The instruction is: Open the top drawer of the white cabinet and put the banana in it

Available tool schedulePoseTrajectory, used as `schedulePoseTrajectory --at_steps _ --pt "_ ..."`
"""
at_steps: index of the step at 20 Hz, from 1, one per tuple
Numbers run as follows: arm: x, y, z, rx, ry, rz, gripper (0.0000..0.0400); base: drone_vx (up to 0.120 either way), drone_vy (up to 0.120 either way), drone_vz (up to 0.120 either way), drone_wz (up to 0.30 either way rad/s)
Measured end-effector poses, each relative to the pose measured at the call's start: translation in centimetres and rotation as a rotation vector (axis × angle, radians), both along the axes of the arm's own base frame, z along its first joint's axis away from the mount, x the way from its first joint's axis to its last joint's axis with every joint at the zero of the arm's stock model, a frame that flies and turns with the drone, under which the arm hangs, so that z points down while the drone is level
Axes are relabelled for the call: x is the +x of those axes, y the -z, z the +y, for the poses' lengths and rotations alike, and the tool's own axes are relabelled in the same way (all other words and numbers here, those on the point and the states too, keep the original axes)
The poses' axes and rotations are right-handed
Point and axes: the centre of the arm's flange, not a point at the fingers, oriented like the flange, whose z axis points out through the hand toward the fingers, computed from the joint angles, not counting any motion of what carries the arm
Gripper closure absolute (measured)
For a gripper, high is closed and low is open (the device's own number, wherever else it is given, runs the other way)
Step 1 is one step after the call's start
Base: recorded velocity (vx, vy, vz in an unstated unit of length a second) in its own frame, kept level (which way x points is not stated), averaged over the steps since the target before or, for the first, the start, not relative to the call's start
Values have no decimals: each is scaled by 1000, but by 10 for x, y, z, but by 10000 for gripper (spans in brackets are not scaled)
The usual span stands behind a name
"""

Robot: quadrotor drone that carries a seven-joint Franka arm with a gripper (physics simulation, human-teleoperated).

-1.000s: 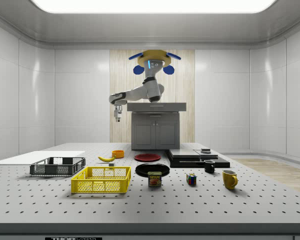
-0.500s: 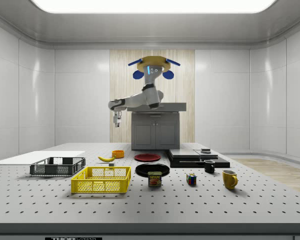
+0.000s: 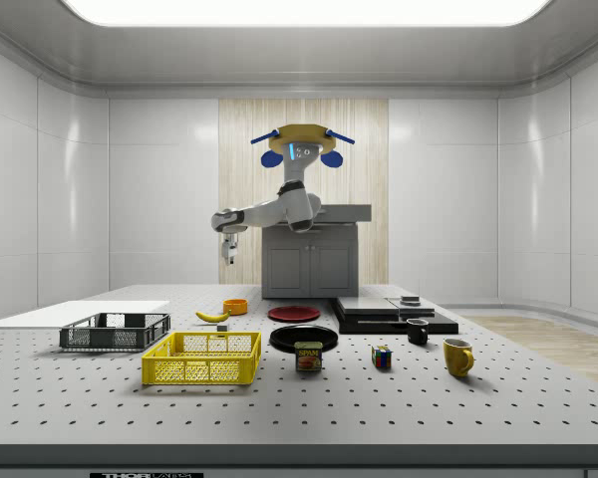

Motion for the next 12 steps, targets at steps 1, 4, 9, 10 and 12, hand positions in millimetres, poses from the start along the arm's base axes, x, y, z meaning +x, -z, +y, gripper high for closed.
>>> schedulePoseTrajectory --at_steps 1,4,9,10,12 --pt "0 0 0 0 0 0 0 120 0 -120 0" --pt "0 0 0 0 0 0 0 120 0 -120 0" --pt "0 0 0 0 0 0 0 32 0 -120 0" --pt "0 0 0 0 0 0 0 0 0 -120 0" --pt "0 0 0 0 0 0 0 120 0 -120 0"
